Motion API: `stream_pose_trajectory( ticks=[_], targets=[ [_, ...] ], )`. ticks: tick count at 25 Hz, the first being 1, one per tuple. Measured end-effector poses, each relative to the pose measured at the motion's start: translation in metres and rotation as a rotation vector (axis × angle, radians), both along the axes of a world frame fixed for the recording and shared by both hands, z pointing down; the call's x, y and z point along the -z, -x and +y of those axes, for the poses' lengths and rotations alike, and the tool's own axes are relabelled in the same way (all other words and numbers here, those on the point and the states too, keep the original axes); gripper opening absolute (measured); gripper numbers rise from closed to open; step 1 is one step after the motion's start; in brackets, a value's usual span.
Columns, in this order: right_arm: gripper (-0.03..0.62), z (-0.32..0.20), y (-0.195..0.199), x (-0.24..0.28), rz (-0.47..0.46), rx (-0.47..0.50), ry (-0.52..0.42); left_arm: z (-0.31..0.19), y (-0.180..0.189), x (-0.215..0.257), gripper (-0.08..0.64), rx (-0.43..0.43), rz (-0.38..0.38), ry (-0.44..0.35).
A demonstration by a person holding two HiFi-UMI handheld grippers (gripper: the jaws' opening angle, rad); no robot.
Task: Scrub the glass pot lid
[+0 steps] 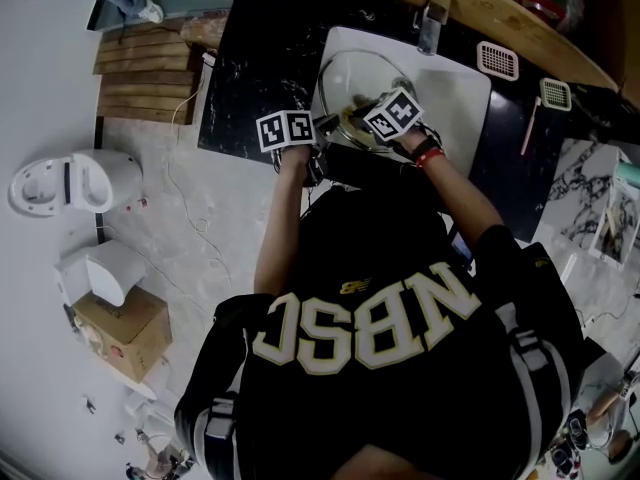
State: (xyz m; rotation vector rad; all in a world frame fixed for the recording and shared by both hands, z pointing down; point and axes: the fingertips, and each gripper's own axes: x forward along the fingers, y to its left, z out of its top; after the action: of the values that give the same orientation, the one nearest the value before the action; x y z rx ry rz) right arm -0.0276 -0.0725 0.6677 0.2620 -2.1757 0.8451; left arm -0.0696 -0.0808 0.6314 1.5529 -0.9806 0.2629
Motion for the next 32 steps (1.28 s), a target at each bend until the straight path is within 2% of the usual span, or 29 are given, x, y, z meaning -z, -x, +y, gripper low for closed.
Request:
stream_pose_trajectory(
  ticks=[3, 8, 18, 22, 24, 28, 32],
  targets=[
    [0.06, -0.019, 0.011, -0.003, -0.018, -0.061, -0.029, 0.0, 0.0, 0.0, 0.091, 0.0, -0.002, 0.0],
    [0.063, -0.049, 0.018, -0.012, -0.02, -0.105, -0.056, 0.001, 0.0, 0.001, 0.091, 0.002, -0.003, 0.0],
    [0.067, -0.112, 0.012, -0.038, 0.006, -0.265, -0.111, 0.0, 0.0, 0.001, 0.092, 0.008, -0.03, -0.023],
    [0.069, -0.134, 0.001, -0.048, 0.068, -0.266, -0.183, 0.002, -0.001, 0.002, 0.092, 0.009, -0.038, -0.028],
    [0.067, -0.145, -0.008, -0.055, 0.109, -0.302, -0.206, 0.003, -0.002, 0.002, 0.094, 0.005, -0.044, -0.023],
    [0.069, -0.16, -0.022, -0.066, 0.142, -0.413, -0.156, 0.003, -0.002, 0.002, 0.095, -0.002, -0.056, -0.021],
    [0.067, -0.161, -0.06, -0.086, 0.241, -0.418, -0.153, 0.003, -0.004, 0.002, 0.097, -0.005, -0.051, -0.025]
  ],
)
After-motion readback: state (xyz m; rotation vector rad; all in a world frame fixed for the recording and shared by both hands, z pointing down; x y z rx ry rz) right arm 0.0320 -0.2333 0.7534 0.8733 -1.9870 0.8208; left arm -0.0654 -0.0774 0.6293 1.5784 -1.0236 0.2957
